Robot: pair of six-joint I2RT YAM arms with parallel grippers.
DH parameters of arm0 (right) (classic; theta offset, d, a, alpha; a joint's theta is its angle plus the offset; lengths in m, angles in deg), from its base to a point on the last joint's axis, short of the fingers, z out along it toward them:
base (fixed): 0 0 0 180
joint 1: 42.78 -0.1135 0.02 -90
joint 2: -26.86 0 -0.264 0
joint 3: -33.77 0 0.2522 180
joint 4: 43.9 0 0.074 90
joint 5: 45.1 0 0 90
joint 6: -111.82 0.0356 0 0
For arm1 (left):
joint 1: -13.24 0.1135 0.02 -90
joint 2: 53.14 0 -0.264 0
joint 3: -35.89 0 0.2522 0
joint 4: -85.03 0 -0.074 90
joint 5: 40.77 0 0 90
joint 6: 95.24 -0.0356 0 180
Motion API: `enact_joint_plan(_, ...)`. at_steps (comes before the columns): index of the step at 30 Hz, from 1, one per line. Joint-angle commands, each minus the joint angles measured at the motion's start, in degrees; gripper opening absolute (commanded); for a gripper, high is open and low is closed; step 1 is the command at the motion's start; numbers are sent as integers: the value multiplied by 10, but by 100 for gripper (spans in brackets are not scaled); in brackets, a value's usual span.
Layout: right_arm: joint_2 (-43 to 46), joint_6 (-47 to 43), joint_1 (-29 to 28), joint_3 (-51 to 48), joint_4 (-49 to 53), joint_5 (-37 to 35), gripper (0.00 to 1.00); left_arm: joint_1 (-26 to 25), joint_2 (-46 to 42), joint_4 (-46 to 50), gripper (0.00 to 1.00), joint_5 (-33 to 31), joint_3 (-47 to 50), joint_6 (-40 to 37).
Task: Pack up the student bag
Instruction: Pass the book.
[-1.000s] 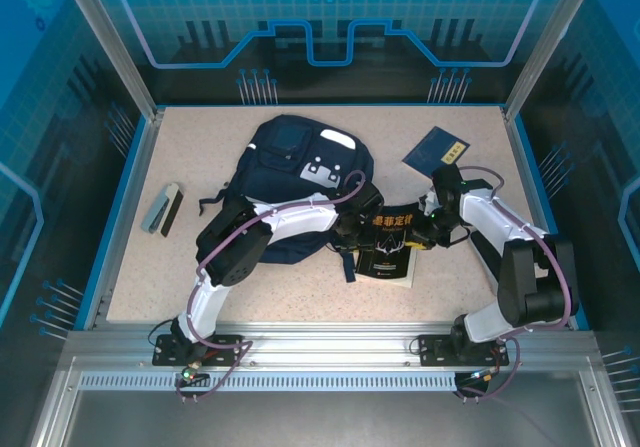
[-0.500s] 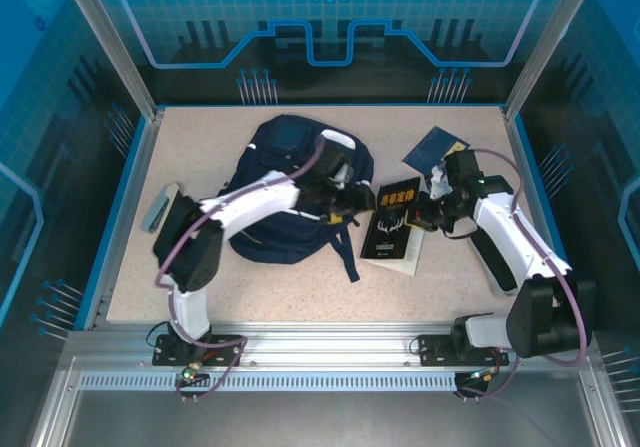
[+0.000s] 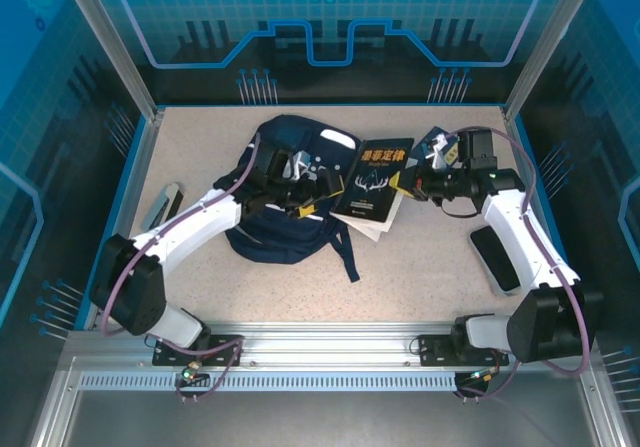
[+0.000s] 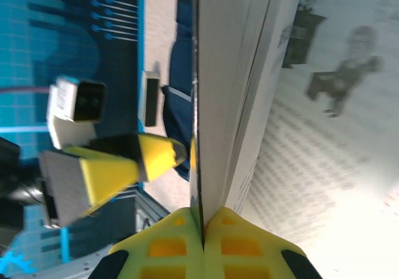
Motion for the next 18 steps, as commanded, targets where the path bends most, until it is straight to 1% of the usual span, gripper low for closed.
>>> enact_joint_plan(1,-10,87,-7,29,-122,64,0,21,-29,-82,99,-1,35,49)
enact_joint_plan(4,-26,131,-17,35,-171,79,0,28,-30,-125,99,9,50,68)
enact_joint_plan(9,-49,183,-42,46,-221,71,0,28,-27,-174,99,7,50,101)
enact_joint_plan(13,-67,236,-60,41,-273,54,0,28,-29,-258,99,-8,78,169)
enact_joint_plan(15,-74,259,-67,37,-295,39,0,26,-36,-317,98,-20,105,209)
enact_joint_plan(18,-86,281,-78,32,-313,16,0,25,-48,-380,96,-40,141,254)
